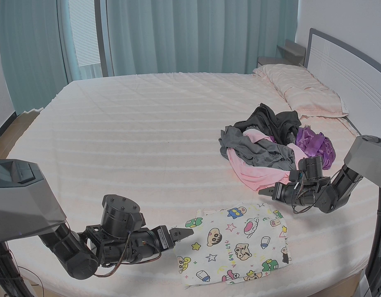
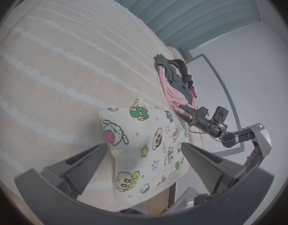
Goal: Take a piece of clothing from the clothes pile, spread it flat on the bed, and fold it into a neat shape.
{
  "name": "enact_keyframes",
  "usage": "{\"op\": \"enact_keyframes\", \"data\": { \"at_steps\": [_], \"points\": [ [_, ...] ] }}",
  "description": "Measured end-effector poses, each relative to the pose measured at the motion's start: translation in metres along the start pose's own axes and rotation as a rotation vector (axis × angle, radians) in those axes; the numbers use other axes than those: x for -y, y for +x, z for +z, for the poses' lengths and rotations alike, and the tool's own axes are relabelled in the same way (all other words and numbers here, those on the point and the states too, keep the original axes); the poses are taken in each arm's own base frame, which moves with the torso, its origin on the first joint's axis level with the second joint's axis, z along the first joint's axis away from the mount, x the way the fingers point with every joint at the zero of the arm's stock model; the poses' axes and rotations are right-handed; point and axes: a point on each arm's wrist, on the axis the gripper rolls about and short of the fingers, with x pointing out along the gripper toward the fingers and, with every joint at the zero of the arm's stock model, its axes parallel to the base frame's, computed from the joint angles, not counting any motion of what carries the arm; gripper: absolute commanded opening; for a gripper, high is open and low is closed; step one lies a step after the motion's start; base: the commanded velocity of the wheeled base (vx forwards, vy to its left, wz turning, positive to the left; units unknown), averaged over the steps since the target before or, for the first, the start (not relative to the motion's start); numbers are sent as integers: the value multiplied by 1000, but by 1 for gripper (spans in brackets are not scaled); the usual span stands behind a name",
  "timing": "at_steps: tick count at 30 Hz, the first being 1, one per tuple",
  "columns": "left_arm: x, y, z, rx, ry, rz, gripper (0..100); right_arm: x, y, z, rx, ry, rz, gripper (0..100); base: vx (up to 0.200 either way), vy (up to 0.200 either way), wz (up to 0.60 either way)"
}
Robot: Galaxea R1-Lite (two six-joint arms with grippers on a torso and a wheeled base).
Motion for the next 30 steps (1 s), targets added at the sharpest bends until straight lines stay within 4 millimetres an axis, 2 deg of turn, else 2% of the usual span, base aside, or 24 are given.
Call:
{"op": "enact_keyframes", "data": {
  "at_steps": [4,7,11,23,30],
  "points": [
    [5,0,0,8,-24,-29,100,1,-1,-1,-1,3,-3,100,0,0,0],
    [16,0,-1,35,-47,-101,100,0,-5,-1,-1,6,-2,100,0,0,0],
    [24,3,-7,25,-55,-144,100,-3,-12,-1,2,12,0,100,0,0,0],
    [7,34,-24,10,-17,-60,100,-12,-30,-2,36,-2,24,100,0,0,0],
    [3,44,-29,28,-2,-20,100,-14,-37,-3,44,-7,30,100,0,0,0]
  ]
}}
